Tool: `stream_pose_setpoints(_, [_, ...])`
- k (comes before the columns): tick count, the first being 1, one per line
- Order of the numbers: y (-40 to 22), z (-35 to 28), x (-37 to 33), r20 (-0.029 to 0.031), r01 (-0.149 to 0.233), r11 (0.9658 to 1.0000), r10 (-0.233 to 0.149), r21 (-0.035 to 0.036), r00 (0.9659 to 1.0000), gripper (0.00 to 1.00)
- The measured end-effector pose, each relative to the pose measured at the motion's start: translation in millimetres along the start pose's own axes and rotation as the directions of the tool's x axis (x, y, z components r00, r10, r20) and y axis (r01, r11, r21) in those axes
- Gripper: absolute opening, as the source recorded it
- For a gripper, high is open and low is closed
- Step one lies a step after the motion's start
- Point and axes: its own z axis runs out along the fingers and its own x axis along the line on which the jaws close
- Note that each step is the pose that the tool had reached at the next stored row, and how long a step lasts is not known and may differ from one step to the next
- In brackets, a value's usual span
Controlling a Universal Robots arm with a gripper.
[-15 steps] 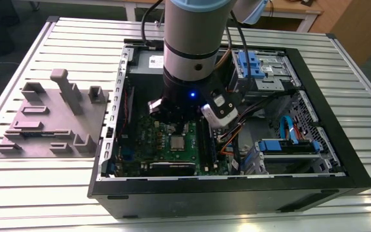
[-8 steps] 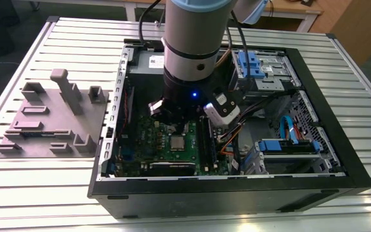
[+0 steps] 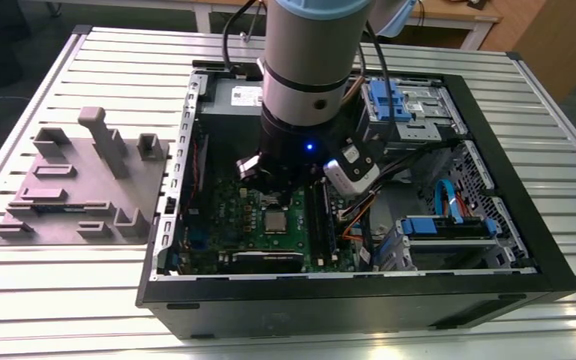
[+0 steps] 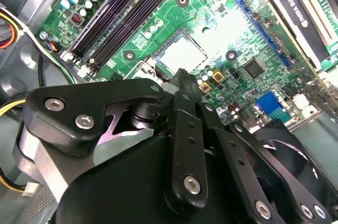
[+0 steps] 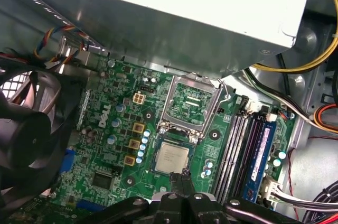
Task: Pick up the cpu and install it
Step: 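Close the cpu cover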
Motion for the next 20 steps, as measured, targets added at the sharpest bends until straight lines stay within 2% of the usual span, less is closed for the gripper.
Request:
stream_pose_setpoints(13, [-0.3,0.0,-1.1,-0.0001,0.004,1.0,-0.004,0.0001,1.0,0.11])
stream_pose_setpoints(15, [-0.3,0.0,-1.1,-0.0003,0.022,0.9998,-0.022,0.0004,0.9998,0.11])
stream_pose_setpoints(17, [-0.3,0.1,-1.1,-0.001,0.056,0.9985,-0.056,0.001,0.9985,0.11])
stream_pose_setpoints(20, [-0.3,0.4,-1.1,-0.002,0.11,0.9939,-0.11,0.0018,0.9939,0.11])
